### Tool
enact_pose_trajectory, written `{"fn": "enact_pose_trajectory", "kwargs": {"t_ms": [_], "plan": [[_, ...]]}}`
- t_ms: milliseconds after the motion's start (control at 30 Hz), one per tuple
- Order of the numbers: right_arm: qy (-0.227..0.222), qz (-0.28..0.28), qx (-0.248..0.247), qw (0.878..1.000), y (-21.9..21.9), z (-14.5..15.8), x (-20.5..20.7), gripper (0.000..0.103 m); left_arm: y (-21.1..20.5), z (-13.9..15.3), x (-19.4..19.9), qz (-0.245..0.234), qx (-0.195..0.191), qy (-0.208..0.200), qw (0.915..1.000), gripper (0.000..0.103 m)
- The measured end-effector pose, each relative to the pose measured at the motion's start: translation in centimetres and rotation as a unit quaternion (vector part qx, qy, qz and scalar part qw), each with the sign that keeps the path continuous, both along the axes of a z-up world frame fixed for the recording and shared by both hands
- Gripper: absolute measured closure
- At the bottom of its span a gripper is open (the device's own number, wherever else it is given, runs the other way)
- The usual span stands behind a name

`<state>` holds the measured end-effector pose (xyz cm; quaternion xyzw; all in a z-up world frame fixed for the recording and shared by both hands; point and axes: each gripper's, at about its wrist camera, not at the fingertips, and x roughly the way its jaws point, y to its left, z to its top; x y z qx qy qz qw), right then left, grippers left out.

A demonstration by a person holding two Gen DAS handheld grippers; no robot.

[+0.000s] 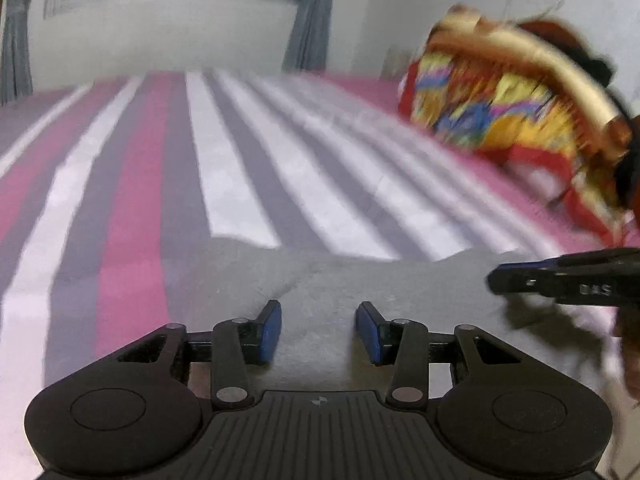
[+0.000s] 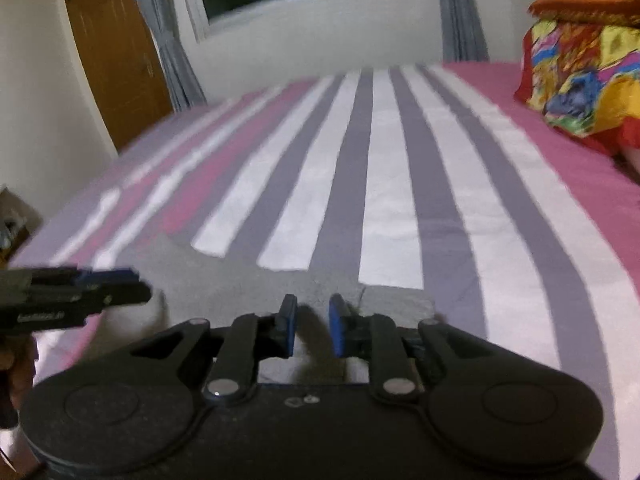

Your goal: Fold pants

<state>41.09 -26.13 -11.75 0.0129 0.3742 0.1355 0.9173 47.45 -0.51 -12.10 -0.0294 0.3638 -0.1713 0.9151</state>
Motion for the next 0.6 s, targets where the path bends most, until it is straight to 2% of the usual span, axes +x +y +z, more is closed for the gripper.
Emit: {"fn": "enact_pose_trajectory", "kwargs": {"t_ms": [67, 133, 200, 267, 367, 500, 533, 600], "plan": [[0.008, -0.008, 0.009, 1.0, -0.1, -0.8, 0.7, 0.089, -0.5, -1.3, 0.9, -0.002, 0.003, 0.012, 0.9999, 0.06], [0.008, -0.011, 0.012, 1.0, 0.1, -0.9, 0.7, 0.089, -0.7, -1.3, 0.8, -0.009, 0.01, 0.005, 0.9999, 0.06], [0.008, -0.008, 0.007, 1.0, 0.2, -0.5, 0.6, 0.089, -0.4, -0.8, 0.2, -0.003, 0.0, 0.001, 1.0, 0.06], [-0.007, -0.006, 0.016, 1.0, 0.2, 0.6, -0.3, 0.084, 0.1, 0.5, -0.7, 0.004, -0.016, -0.025, 0.9995, 0.06], [-0.042, 0.003, 0.022, 0.999, 0.9, 1.9, -1.1, 0.072, 0.7, 1.2, -1.3, 0.013, -0.006, -0.053, 0.9985, 0.06], [-0.016, 0.015, 0.028, 0.999, 2.7, 1.7, 0.8, 0.073, 1.7, 0.1, 1.3, 0.026, -0.013, -0.027, 0.9992, 0.06], [-0.006, 0.011, 0.015, 1.0, 3.1, 1.3, 1.3, 0.077, 1.8, -0.3, 1.9, 0.03, -0.012, -0.018, 0.9993, 0.06], [0.022, -0.017, -0.013, 1.0, 3.2, -0.2, 2.7, 0.079, 2.4, -1.2, 2.9, 0.043, -0.038, 0.0, 0.9984, 0.06]]}}
